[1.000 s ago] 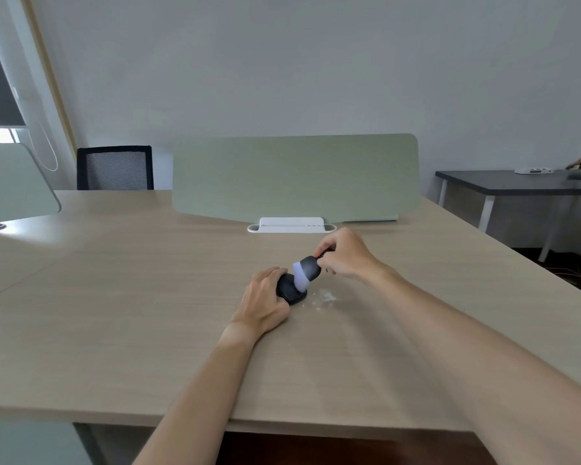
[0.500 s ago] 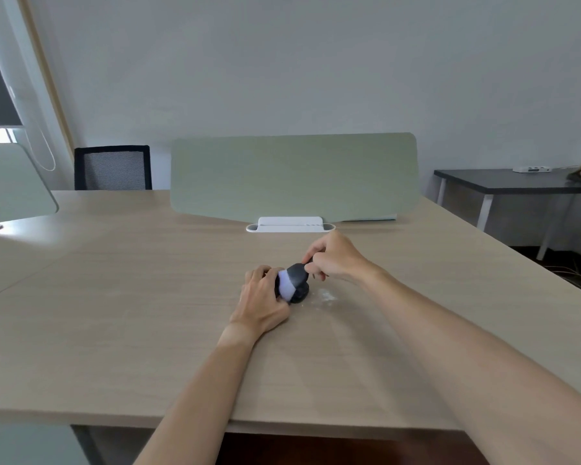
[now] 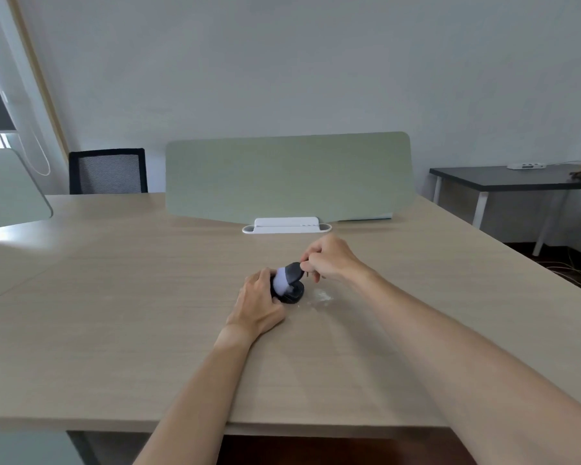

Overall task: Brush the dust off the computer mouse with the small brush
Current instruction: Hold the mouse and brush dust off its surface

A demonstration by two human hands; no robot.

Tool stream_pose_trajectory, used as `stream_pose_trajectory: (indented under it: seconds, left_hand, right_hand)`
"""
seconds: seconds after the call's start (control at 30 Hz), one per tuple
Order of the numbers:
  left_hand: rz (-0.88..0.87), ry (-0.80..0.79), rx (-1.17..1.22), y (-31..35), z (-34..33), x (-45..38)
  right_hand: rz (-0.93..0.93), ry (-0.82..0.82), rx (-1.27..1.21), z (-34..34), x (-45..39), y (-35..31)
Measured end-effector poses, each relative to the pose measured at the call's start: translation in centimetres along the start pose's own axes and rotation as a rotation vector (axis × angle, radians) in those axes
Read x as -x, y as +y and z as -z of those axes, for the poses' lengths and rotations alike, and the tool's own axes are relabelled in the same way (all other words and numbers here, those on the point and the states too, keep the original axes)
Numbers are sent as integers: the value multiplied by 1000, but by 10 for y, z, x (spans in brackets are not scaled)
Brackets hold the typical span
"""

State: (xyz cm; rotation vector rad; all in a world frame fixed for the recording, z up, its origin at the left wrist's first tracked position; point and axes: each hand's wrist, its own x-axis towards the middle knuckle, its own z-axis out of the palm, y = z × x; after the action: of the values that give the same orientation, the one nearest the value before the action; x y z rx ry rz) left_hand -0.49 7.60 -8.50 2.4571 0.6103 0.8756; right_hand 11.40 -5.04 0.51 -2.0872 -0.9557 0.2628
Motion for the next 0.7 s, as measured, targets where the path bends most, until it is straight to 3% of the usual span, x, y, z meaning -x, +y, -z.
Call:
stream_pose_trajectory:
  seconds: [0.2, 0.3, 0.5, 0.7]
  left_hand:
    - [28, 20, -55, -2, -2, 1]
    - [60, 15, -102, -4, -5, 0]
    - [83, 7, -123, -6, -7, -1]
    - [85, 12, -96, -7, -8, -2]
  right_hand:
    - [-39, 123, 161, 4, -3, 13]
    - [1, 210, 99, 5, -7, 10]
    - [11, -17, 54, -9, -2, -1]
    - [-31, 155, 294, -1, -13, 6]
